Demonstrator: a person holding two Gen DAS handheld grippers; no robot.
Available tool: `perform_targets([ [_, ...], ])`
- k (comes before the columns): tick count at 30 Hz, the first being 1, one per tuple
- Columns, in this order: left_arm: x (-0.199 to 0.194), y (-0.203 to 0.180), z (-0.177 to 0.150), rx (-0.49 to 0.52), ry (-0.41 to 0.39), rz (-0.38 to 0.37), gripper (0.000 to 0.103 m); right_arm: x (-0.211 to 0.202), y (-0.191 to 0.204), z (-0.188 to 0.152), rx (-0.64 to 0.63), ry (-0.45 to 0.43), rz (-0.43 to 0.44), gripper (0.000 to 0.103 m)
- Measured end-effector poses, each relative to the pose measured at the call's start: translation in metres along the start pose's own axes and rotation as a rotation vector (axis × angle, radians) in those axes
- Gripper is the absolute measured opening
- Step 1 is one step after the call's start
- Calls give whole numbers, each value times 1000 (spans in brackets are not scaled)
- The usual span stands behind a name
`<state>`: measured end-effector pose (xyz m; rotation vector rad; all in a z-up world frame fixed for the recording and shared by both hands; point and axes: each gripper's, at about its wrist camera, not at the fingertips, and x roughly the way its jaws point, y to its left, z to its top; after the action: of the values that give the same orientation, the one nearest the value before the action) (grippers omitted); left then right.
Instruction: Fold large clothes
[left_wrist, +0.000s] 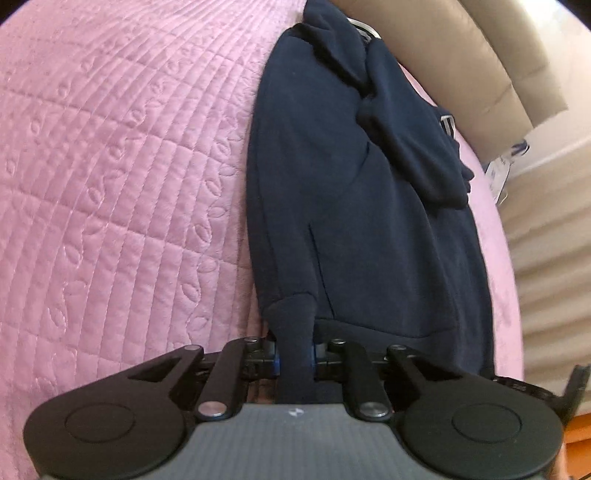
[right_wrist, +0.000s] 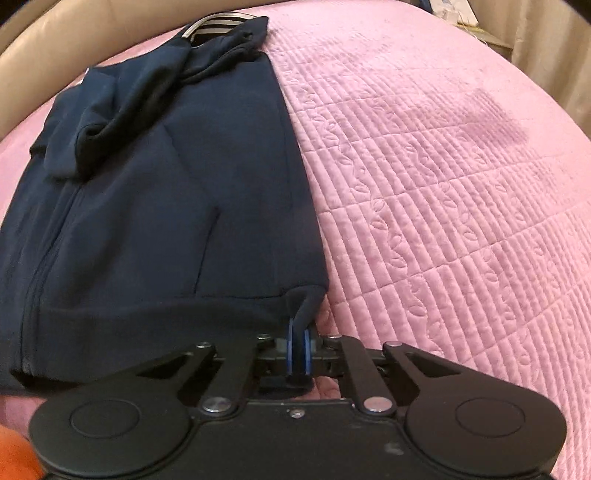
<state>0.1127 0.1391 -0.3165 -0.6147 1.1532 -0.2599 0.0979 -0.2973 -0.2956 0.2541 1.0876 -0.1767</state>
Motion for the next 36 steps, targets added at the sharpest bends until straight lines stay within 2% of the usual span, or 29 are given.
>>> perform_targets([
  [1, -2, 3, 1, -7, 3, -12, 17, -3, -4, 2, 14, 1, 30, 19],
  [2, -4, 6, 0, -16, 8, -27, 18, -7, -8, 3, 36, 2, 70, 29],
  [3, -5, 8, 0, -31, 10, -43, 23, -10, -14, 4, 54, -1, 101, 56],
  [4, -5, 11, 0, -48, 15, -62, 34, -11, -16, 5, 65, -8, 116, 67],
  [5, -5, 12, 0, -64, 16, -87, 38, -12, -17, 4, 64, -12, 118, 69],
  [6, -5, 12, 0, -73, 11, -104, 43, -9, -17, 5, 59, -7, 119, 68],
  [7, -4, 11, -1, -72, 9, -106, 43, -4, -15, 6, 58, 14, 126, 67],
  [9, -1, 6, -2, -45, 9, -90, 40, 4, -5, 4, 43, 28, 126, 47],
  [10, 0, 3, -2, -25, 4, -78, 25, 4, 1, 4, 15, 12, 104, 41],
  [11, 2, -2, -2, 3, 3, -57, 12, 3, 5, 5, -2, 3, 100, 19],
  [12, 3, -5, -2, 31, 2, -43, 6, 3, 4, 9, 12, -1, 119, 13],
  [14, -4, -17, -1, 93, -60, -52, 6, -7, -3, 18, 74, -31, 172, 12],
  [15, -11, -21, 1, 107, -96, -80, 6, -15, -6, 25, 103, -55, 201, 11],
  [18, -32, -32, 16, 87, -199, -171, 5, -37, -10, 53, 148, -123, 275, 11],
  [23, -49, -63, 75, 94, -395, -263, 6, -48, 5, 131, 135, -254, 333, 11],
  [27, -29, -89, 141, 76, -526, -301, 6, -21, 30, 205, 87, -353, 297, 11],
  [30, 7, -110, 189, 90, -585, -259, 7, 19, 50, 248, 80, -389, 256, 13],
  [31, 21, -115, 206, 92, -594, -229, 14, 34, 54, 257, 82, -394, 250, 14],
  [32, 34, -120, 219, 106, -602, -184, 16, 49, 58, 265, 79, -392, 246, 25],
  [33, 46, -123, 231, 118, -596, -137, 26, 60, 55, 270, 72, -374, 228, 55],
  [34, 57, -122, 240, 120, -579, -99, 43, 70, 57, 274, 62, -359, 200, 69],
  [35, 68, -119, 248, 115, -551, -63, 51, 75, 55, 274, 48, -360, 192, 78],
  [36, 76, -116, 252, 115, -530, -39, 60, 78, 52, 271, 27, -360, 198, 77],
])
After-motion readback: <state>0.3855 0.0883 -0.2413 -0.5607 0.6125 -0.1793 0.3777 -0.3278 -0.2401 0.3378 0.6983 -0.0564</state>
